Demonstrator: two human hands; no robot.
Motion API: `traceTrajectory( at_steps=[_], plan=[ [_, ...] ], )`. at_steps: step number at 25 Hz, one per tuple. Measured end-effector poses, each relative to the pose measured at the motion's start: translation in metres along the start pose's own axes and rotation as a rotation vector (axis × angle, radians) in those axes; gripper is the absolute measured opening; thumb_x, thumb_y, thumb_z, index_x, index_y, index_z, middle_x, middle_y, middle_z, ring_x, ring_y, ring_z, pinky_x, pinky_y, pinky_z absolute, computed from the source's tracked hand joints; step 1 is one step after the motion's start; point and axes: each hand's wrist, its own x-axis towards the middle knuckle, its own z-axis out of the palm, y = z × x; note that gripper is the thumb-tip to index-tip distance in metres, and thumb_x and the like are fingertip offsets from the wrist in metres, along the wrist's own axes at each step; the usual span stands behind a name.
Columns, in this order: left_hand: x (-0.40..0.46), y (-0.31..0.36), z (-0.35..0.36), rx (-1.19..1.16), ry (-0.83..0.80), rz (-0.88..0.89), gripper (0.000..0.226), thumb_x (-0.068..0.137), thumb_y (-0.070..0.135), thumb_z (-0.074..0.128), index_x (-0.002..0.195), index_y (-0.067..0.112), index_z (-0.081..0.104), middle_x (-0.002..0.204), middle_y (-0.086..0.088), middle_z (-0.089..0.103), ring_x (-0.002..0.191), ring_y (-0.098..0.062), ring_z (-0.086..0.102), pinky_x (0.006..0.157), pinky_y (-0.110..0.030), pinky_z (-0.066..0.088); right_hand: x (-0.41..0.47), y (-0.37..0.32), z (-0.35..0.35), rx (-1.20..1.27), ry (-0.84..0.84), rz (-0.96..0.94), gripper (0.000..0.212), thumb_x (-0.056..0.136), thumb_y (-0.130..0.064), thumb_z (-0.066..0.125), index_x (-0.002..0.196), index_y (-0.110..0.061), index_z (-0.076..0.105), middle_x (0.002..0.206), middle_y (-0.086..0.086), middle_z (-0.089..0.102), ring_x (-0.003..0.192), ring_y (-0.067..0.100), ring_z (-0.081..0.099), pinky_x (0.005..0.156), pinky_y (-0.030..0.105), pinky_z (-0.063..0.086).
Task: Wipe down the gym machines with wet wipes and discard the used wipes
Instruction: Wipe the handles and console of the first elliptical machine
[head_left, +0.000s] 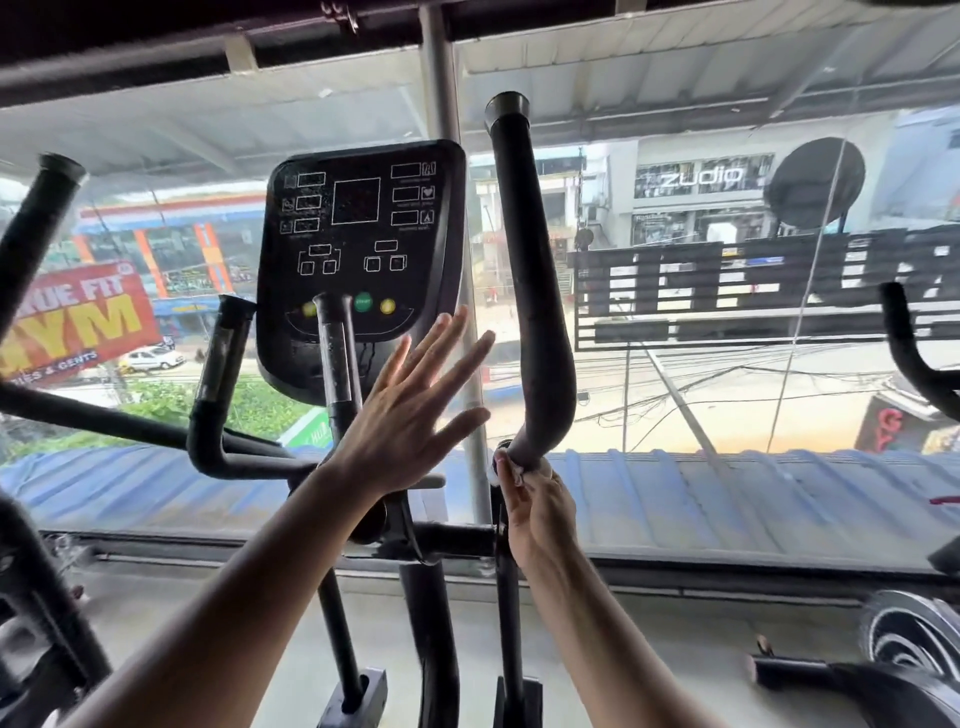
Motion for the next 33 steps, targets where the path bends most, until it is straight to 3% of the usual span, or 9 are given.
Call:
traceTrajectory(
  at_steps=[5,8,10,12,15,20,24,28,33],
  plan=[
    [-0.046,-0.057,0.028,0.049,0.133,-0.351,0.075,0.102,0.068,0.026,0.166,0.034,0.008,0.175,0.0,-0.007,0.161,-0.023,-0.005,0.127,-0.062,0.003,-0.04,-0.015,-0.005,-0.198,-0.176,-0.09,0.02,0.098,0.01,0.053,0.117,0.01,0.06,0.117,0.028,0.069,0.109,0.036,0.071,0.088,0.037,0.062],
    [-0.046,-0.074,0.042,-0.035,0.234,-0.451,0.077,0.103,0.063,0.032,0.167,0.025,0.011,0.174,-0.008,-0.007,0.161,-0.028,-0.006,0.127,-0.059,0.011,-0.053,-0.01,-0.029,-1.143,-0.224,-0.443,0.009,0.1,-0.009,0.061,0.102,-0.015,0.068,0.104,0.005,0.069,0.084,0.015,0.074,0.071,0.028,0.06],
    [-0.046,-0.079,0.053,-0.026,0.299,-0.399,0.074,0.106,0.053,0.037,0.165,0.012,0.018,0.173,-0.017,-0.002,0.161,-0.033,-0.004,0.129,-0.055,0.012,-0.052,-0.01,-0.035,-1.797,-0.525,-0.754,0.013,0.099,-0.016,0.062,0.101,-0.029,0.064,0.103,-0.01,0.059,0.08,0.009,0.067,0.068,0.029,0.058],
    [-0.046,-0.08,0.058,0.007,0.367,-0.334,0.07,0.108,0.042,0.043,0.162,0.002,0.023,0.171,-0.024,0.006,0.16,-0.038,0.002,0.13,-0.051,0.012,-0.049,-0.014,-0.011,-2.226,-0.856,-0.941,0.014,0.095,-0.01,0.063,0.1,-0.023,0.063,0.1,-0.006,0.054,0.084,0.018,0.064,0.065,0.036,0.059],
    [-0.041,-0.085,0.048,0.009,0.405,-0.341,0.071,0.107,0.042,0.047,0.162,0.003,0.024,0.17,-0.025,0.01,0.159,-0.038,0.009,0.129,-0.05,0.014,-0.035,-0.009,0.053,-2.675,-1.006,-1.335,0.01,0.09,-0.01,0.069,0.098,-0.015,0.071,0.109,0.004,0.062,0.098,0.026,0.063,0.071,0.039,0.059],
    [-0.03,-0.094,0.034,-0.27,0.407,-0.471,0.071,0.108,0.043,0.044,0.166,0.014,0.015,0.174,-0.013,-0.003,0.161,-0.019,-0.006,0.125,-0.019,0.0,0.01,0.009,0.084,-3.264,-0.917,-0.888,0.024,0.102,-0.007,0.05,0.117,-0.005,0.068,0.124,0.012,0.063,0.116,0.032,0.059,0.082,0.038,0.048],
    [-0.033,-0.096,0.038,-0.263,0.422,-0.452,0.069,0.106,0.02,0.054,0.166,0.019,0.02,0.174,-0.011,-0.007,0.155,0.002,-0.014,0.113,-0.033,0.034,0.013,0.01,0.077,-3.47,-0.823,-0.73,0.025,0.102,-0.001,0.051,0.125,0.001,0.06,0.126,0.015,0.063,0.116,0.033,0.062,0.081,0.04,0.05],
    [-0.035,-0.09,0.035,-0.213,0.377,-0.446,0.07,0.105,0.02,0.055,0.166,0.028,0.02,0.174,-0.004,-0.01,0.153,-0.031,0.032,0.083,-0.047,0.06,0.013,0.014,0.075,-3.548,-0.847,-0.68,0.033,0.103,-0.005,0.053,0.136,0.001,0.054,0.132,0.014,0.059,0.119,0.033,0.061,0.085,0.041,0.052],
    [-0.037,-0.088,0.035,-0.189,0.358,-0.486,0.071,0.105,0.026,0.054,0.165,0.034,0.018,0.174,-0.001,-0.011,0.122,-0.047,0.062,0.068,-0.046,0.059,0.0,0.005,0.088,-3.527,-0.897,-0.56,0.031,0.103,-0.008,0.056,0.134,-0.006,0.059,0.136,0.011,0.058,0.124,0.032,0.059,0.09,0.044,0.055]
  ],
)
